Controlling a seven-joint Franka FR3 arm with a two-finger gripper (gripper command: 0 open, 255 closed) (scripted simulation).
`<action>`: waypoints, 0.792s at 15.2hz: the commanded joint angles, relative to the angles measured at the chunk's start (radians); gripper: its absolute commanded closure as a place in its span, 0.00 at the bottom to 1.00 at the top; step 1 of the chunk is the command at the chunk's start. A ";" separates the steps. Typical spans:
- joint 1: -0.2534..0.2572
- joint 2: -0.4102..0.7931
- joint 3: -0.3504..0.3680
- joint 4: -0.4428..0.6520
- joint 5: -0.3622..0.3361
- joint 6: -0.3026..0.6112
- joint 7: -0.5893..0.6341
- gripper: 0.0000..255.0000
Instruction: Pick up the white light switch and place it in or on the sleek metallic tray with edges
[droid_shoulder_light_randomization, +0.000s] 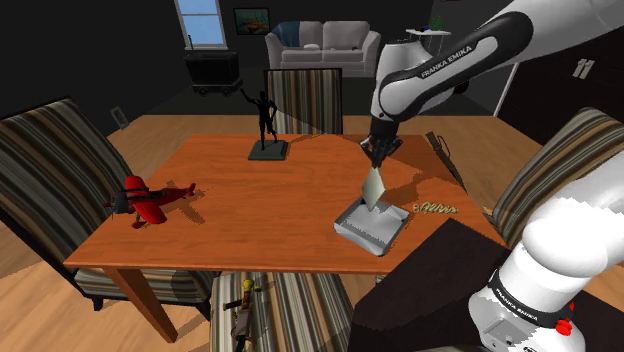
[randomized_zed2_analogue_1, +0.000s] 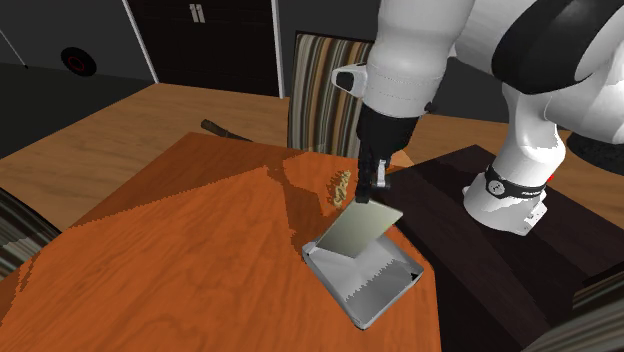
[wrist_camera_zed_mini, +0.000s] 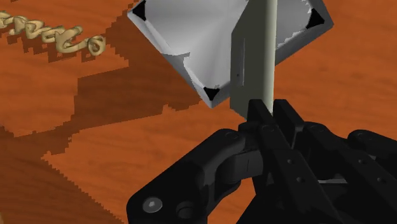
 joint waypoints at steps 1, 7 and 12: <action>0.015 -0.093 0.013 -0.069 0.012 -0.024 0.017 1.00; 0.050 -0.252 0.040 -0.196 0.042 -0.057 0.051 1.00; 0.047 -0.204 0.045 -0.235 0.039 0.029 0.058 1.00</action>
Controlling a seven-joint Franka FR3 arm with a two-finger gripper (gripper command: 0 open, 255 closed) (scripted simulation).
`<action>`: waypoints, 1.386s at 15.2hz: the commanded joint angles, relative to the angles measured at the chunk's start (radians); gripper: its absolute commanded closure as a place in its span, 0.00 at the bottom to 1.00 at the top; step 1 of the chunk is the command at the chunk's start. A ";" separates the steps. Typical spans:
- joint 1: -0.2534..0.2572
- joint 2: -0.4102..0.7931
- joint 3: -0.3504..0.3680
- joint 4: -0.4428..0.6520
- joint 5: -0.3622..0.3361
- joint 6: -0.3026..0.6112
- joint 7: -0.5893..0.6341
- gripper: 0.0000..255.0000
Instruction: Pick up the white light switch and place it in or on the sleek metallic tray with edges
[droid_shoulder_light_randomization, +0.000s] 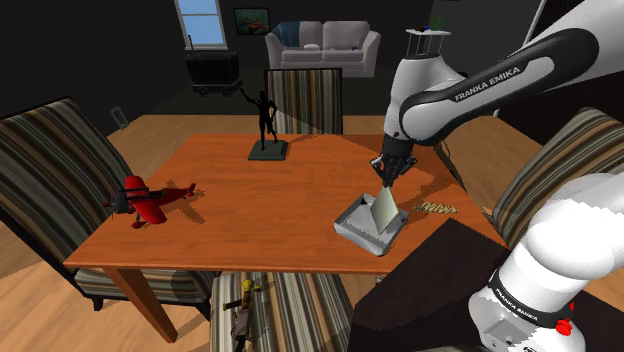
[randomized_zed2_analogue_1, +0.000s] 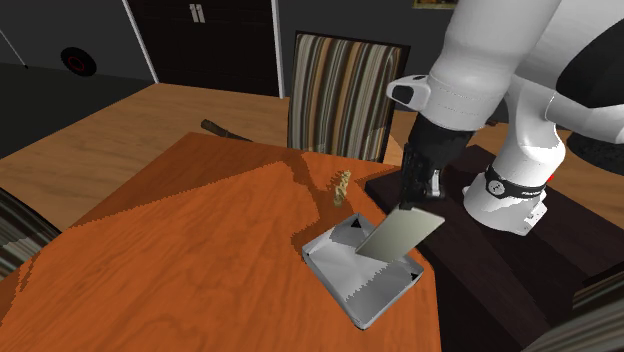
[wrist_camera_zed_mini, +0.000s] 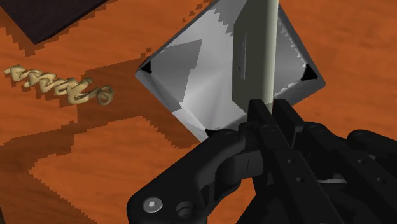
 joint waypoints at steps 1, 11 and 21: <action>-0.001 0.020 0.003 -0.011 -0.001 0.033 0.004 1.00; -0.015 0.151 0.018 -0.068 -0.018 0.219 0.024 1.00; -0.030 0.244 0.030 -0.087 -0.041 0.332 0.045 1.00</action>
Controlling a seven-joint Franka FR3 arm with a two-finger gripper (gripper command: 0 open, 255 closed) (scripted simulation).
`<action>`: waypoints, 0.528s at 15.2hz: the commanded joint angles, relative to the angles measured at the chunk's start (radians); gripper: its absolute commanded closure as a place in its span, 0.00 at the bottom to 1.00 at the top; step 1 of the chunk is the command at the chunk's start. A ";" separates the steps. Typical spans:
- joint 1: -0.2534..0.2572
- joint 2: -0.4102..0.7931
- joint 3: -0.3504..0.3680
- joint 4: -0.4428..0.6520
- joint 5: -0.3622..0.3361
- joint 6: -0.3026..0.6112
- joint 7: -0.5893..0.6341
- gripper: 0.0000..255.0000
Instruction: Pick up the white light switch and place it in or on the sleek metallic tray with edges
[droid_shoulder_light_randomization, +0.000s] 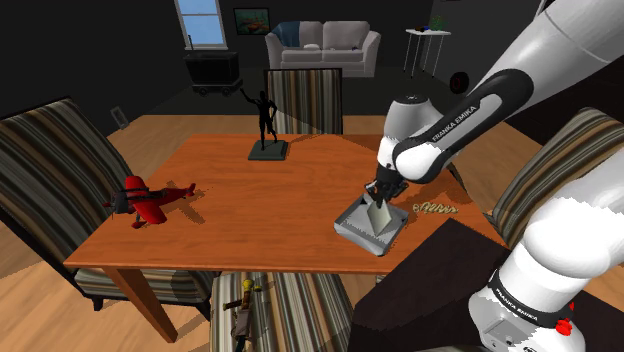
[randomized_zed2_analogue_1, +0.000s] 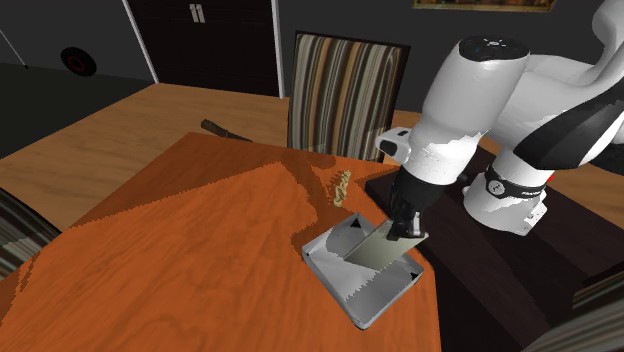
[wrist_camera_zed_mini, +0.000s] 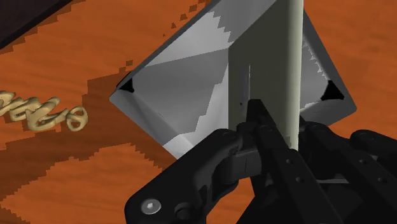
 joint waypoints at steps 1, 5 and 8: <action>0.000 0.007 0.000 -0.007 0.000 -0.003 0.000 1.00; 0.000 0.010 0.002 -0.009 -0.001 0.001 0.002 0.00; 0.001 0.006 0.002 -0.010 0.001 -0.002 0.003 0.00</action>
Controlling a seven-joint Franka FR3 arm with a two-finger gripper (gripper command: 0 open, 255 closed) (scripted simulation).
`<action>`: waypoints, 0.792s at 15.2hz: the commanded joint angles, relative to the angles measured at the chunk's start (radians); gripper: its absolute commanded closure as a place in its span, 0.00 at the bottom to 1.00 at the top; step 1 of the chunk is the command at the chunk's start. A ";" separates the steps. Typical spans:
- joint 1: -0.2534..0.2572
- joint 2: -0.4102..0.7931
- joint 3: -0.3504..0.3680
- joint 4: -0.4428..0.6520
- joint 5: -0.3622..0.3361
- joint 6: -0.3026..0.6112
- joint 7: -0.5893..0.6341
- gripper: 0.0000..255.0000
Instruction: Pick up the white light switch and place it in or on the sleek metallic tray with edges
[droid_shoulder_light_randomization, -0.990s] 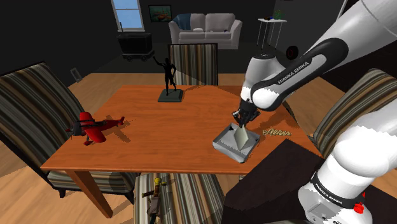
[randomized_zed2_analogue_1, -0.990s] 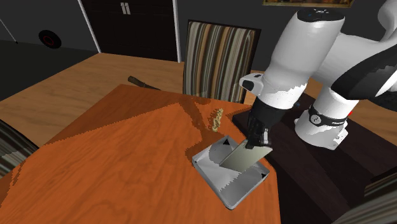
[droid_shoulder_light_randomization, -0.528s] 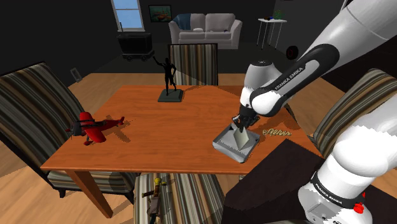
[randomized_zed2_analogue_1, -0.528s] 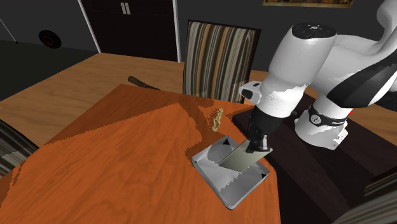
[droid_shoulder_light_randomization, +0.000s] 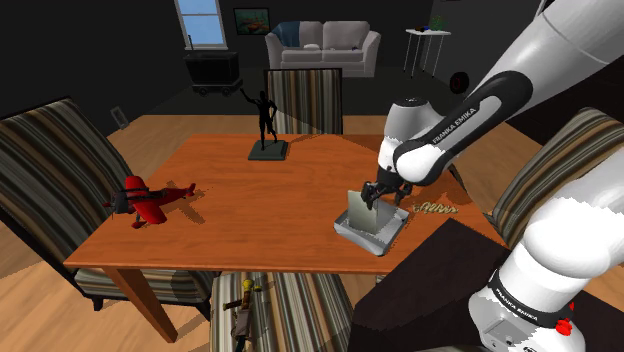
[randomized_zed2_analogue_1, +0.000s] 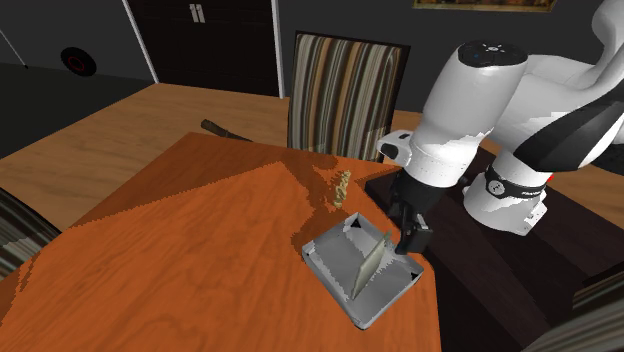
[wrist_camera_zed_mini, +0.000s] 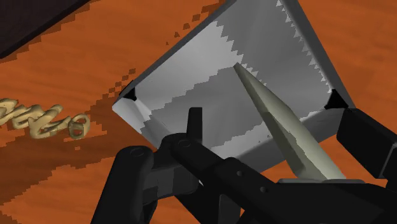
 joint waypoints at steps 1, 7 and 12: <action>-0.001 0.001 -0.002 0.002 -0.001 -0.002 -0.003 0.00; 0.026 -0.161 -0.017 0.027 0.035 -0.188 -0.028 0.00; 0.026 -0.161 -0.017 0.027 0.035 -0.188 -0.028 0.00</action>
